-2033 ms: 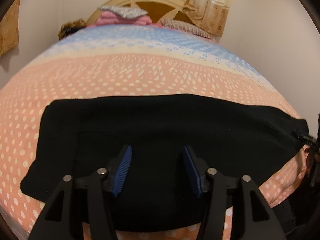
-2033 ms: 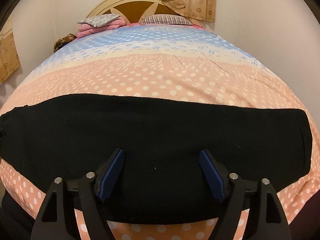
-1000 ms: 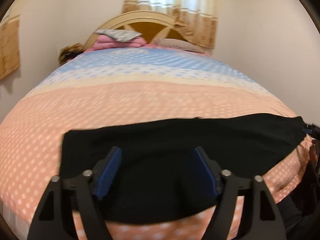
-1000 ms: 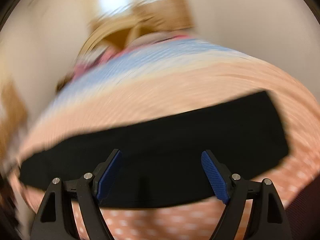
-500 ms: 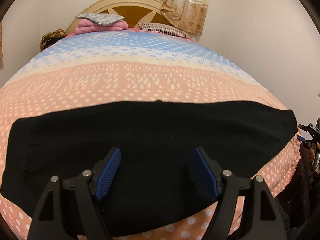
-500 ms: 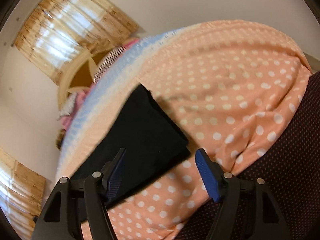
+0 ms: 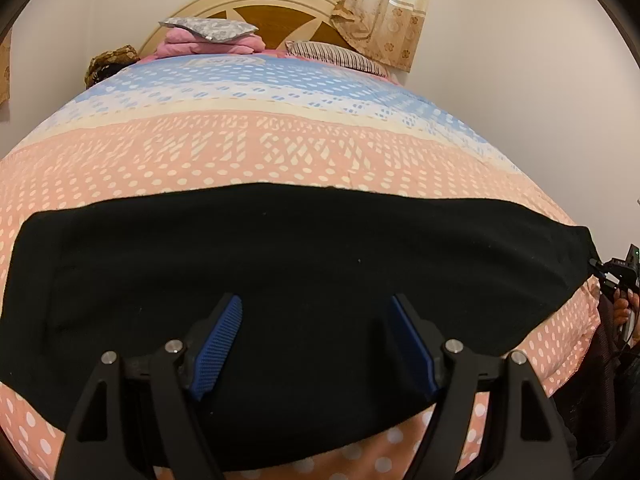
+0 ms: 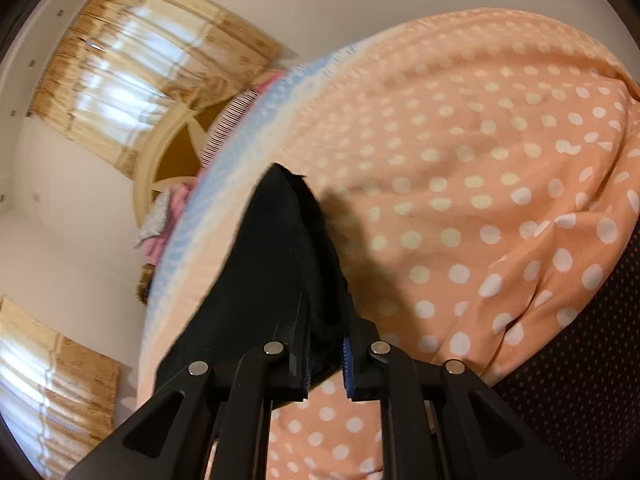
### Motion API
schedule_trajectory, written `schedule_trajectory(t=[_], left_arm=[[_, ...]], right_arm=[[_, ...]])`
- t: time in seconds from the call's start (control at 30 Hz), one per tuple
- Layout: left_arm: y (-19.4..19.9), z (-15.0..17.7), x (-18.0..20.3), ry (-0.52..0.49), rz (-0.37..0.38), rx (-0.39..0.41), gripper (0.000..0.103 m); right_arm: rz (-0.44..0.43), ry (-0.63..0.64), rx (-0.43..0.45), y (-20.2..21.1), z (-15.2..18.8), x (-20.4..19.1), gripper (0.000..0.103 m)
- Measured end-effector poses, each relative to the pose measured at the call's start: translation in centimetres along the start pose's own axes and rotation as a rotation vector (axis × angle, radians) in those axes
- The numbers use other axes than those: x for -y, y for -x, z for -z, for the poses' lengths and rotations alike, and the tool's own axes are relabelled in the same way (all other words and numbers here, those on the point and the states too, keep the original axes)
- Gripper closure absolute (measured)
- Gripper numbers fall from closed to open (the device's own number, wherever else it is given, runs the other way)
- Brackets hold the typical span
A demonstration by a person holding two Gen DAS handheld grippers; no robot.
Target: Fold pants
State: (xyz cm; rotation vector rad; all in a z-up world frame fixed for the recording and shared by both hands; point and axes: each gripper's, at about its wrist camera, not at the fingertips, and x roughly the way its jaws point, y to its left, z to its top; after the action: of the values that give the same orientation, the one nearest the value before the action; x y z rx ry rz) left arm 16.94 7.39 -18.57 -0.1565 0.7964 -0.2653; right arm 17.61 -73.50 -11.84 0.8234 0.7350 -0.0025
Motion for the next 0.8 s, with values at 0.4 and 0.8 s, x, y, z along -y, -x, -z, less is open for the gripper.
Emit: schedule_trajectory(t=[0.4,0.8], left_arm=[[0.5,0.1,-0.3,0.029,0.024,-0.002,0.025],[0.7,0.1,-0.9,0.061,0.049,0.011,0.025]], right_arm=[[-0.097,0.405,0.117,5.1,3.6,-13.8,0.093],[-0.190,0.674,-0.033,0.3,11.3,-24.9,0.093]])
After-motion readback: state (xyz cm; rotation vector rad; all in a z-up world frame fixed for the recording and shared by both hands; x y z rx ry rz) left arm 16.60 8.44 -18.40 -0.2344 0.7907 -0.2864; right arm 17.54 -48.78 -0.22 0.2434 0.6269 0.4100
